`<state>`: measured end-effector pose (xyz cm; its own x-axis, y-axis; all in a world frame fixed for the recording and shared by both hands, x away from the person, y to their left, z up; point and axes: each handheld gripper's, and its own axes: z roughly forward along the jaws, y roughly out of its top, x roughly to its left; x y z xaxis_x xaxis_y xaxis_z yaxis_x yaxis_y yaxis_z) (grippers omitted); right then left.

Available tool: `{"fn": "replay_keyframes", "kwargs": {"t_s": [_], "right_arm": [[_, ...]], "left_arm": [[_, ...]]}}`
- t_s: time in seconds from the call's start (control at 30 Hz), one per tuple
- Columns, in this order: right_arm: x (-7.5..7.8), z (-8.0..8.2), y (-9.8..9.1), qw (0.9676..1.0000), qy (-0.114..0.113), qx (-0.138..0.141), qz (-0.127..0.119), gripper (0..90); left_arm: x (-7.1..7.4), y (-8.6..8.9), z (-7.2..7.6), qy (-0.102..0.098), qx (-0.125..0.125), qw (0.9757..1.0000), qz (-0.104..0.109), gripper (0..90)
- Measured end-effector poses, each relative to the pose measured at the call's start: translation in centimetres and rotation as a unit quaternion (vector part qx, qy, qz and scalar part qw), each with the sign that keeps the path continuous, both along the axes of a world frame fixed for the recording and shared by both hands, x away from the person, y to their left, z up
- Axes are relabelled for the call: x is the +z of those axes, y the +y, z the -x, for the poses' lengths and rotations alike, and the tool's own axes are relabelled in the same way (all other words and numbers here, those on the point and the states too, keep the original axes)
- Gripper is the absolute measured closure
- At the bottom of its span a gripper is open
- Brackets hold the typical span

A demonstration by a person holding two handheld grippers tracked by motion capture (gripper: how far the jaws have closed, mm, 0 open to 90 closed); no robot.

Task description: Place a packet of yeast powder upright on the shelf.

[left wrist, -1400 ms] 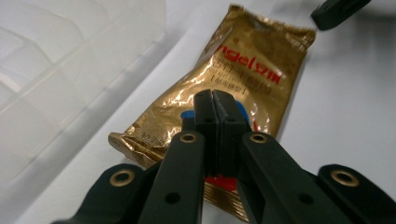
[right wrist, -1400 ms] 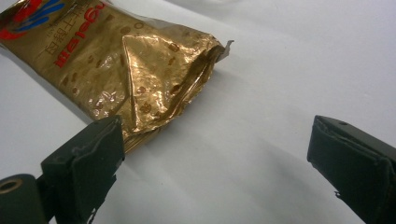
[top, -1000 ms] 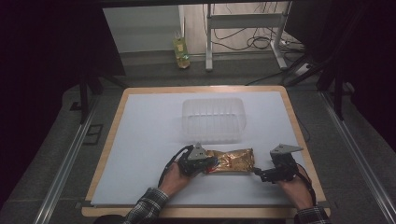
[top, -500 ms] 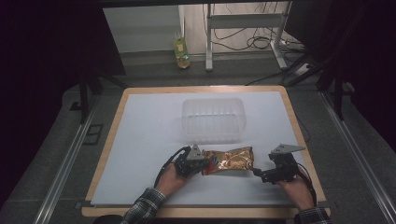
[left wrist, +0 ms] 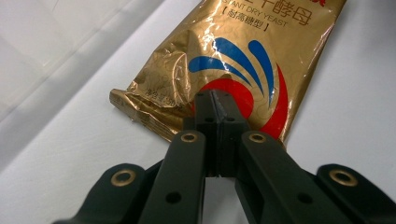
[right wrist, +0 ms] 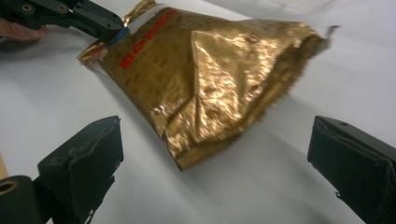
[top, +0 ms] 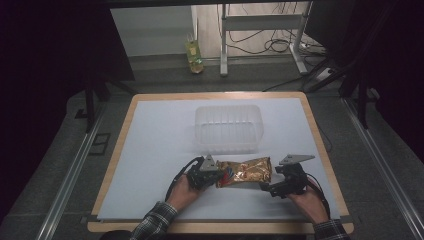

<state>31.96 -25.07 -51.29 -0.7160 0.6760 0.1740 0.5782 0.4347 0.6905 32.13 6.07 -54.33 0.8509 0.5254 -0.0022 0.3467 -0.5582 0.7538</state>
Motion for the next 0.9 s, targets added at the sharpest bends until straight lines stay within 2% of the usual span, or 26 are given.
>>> {"fn": "replay_keyframes", "kwargs": {"t_s": [0.1, 0.13, 0.27, 0.3, 0.33, 0.37, 0.4, 0.43, 0.67, 0.9], "right_arm": [[-0.2, -0.3, 0.4, 1.0, 0.007, 0.001, -0.003, 3.6], [-0.4, -0.7, 0.7, 0.9997, 0.022, 0.003, -0.005, 3.7], [-0.7, -1.7, 1.2, 0.9986, 0.046, 0.01, -0.026, 4.2], [-0.7, -1.7, 1.2, 0.9986, 0.046, 0.01, -0.026, 4.2], [-0.9, -2.1, 1.5, 0.9975, 0.057, 0.014, -0.039, 4.8], [-0.9, -2.1, 1.5, 0.9975, 0.057, 0.014, -0.039, 4.8], [-0.9, -2.4, 1.7, 0.9961, 0.072, 0.018, -0.049, 5.2], [-0.9, -2.6, 1.9, 0.9953, 0.076, 0.02, -0.056, 5.4], [0.0, -3.3, 2.7, 0.9929, 0.086, 0.027, -0.078, 6.0], [0.7, -3.5, 3.5, 0.9918, 0.088, 0.033, -0.087, 6.2]], "left_arm": [[0.0, 0.0, 0.0, 0.001, 0.0, 1.0, 0.001, 89.8], [0.0, 0.0, 0.0, 0.002, 0.001, 1.0, 0.002, 89.8], [0.0, 0.1, 0.0, 0.002, -0.001, 1.0, -0.002, 89.8], [0.0, 0.1, 0.0, 0.002, -0.001, 1.0, -0.002, 89.8], [0.0, 0.1, 0.0, 0.001, -0.001, 1.0, -0.001, 89.8], [0.0, 0.0, 0.0, 0.001, -0.001, 1.0, -0.002, 89.8], [0.0, 0.0, 0.0, 0.0, -0.001, 1.0, -0.002, 89.8], [0.0, 0.0, 0.0, 0.0, -0.001, 1.0, -0.002, 89.8], [0.0, 0.0, 0.1, 0.0, 0.002, 1.0, -0.001, 89.8], [0.0, 0.0, 0.0, 0.0, 0.0, 1.0, -0.001, 89.7]]}}
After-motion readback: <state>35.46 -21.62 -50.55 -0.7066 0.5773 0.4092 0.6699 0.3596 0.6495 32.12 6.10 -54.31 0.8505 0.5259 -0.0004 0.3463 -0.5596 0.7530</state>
